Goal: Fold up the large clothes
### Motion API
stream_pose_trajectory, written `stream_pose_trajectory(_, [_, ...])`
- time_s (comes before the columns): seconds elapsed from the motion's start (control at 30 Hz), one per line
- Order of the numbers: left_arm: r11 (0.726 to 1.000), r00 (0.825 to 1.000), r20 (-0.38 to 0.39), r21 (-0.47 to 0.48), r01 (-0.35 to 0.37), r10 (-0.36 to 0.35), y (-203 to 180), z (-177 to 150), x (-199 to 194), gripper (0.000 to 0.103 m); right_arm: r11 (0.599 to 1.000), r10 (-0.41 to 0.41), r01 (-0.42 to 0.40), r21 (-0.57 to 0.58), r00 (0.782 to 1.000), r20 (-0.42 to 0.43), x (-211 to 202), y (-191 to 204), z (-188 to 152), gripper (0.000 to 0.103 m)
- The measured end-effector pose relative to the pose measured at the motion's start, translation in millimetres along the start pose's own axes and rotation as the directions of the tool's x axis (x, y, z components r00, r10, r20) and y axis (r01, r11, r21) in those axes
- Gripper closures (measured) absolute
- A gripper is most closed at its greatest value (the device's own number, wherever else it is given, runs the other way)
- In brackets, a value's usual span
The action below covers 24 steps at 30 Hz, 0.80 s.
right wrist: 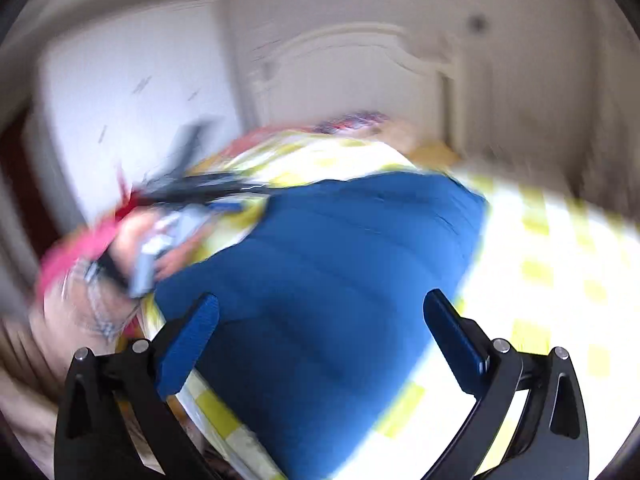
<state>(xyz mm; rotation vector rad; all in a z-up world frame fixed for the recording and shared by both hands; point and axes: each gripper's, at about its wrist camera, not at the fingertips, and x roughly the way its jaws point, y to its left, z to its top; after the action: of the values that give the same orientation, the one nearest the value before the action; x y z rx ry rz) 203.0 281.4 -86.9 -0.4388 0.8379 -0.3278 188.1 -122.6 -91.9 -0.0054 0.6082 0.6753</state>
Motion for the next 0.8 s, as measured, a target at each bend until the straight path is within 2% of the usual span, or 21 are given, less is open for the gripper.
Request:
stream_pose_trajectory(0.07, [0.996,0.994,-0.069,-0.038,0.079,-0.081,8,-18,-5,0.002,0.985,0.057,-0.049,0.165,0.997,-0.047,11,-35,-5,0.005])
stream_pose_trajectory(0.17, [0.991,0.976,-0.184,-0.085,0.104,-0.119,16,-42,8,0.002,0.934,0.216,-0.175,0.310,0.971,-0.103,41,-58,-17,0.005])
stream_pose_trajectory(0.2, [0.993,0.976,-0.188,-0.067,0.101,-0.112,13,-48,11,0.002,0.923,0.252,-0.196,0.330,0.958,-0.134,54,-59,-21,0.004])
stream_pose_trajectory(0.27, [0.995,0.982,-0.162,-0.038,0.090,-0.095,5,-55,13,0.002,0.920,0.260,-0.188,0.343,0.949,-0.177,75,-60,-26,0.004])
stream_pose_trajectory(0.33, [0.989,0.973,-0.183,-0.081,0.125,-0.138,-1,-58,19,0.002,0.903,0.294,-0.216,0.372,0.941,-0.168,84,-66,-27,0.004])
stream_pose_trajectory(0.43, [0.976,0.966,-0.166,-0.124,0.180,-0.199,-4,-51,20,0.002,0.884,0.338,-0.252,0.393,0.926,-0.169,92,-74,-26,0.004])
stream_pose_trajectory(0.53, [0.960,0.955,-0.158,-0.165,0.225,-0.251,-2,-51,21,0.002,0.878,0.348,-0.262,0.400,0.924,-0.159,90,-76,-31,0.004])
stream_pose_trajectory(0.63, [0.953,0.960,-0.110,-0.197,0.232,-0.256,7,-54,15,0.002,0.881,0.348,-0.264,0.392,0.924,-0.160,91,-75,-32,0.004])
stream_pose_trajectory(0.73, [0.882,0.917,-0.041,-0.294,0.369,-0.398,26,-53,3,0.002,0.883,0.345,-0.263,0.388,0.925,-0.160,93,-75,-30,0.004])
stream_pose_trajectory(0.77, [0.871,0.908,-0.033,-0.298,0.390,-0.417,25,-52,0,0.002,0.883,0.345,-0.263,0.388,0.925,-0.158,92,-75,-32,0.004])
stream_pose_trajectory(0.8, [0.887,0.911,-0.054,-0.259,0.382,-0.409,16,-51,0,0.002,0.883,0.346,-0.264,0.389,0.925,-0.157,87,-77,-31,0.004])
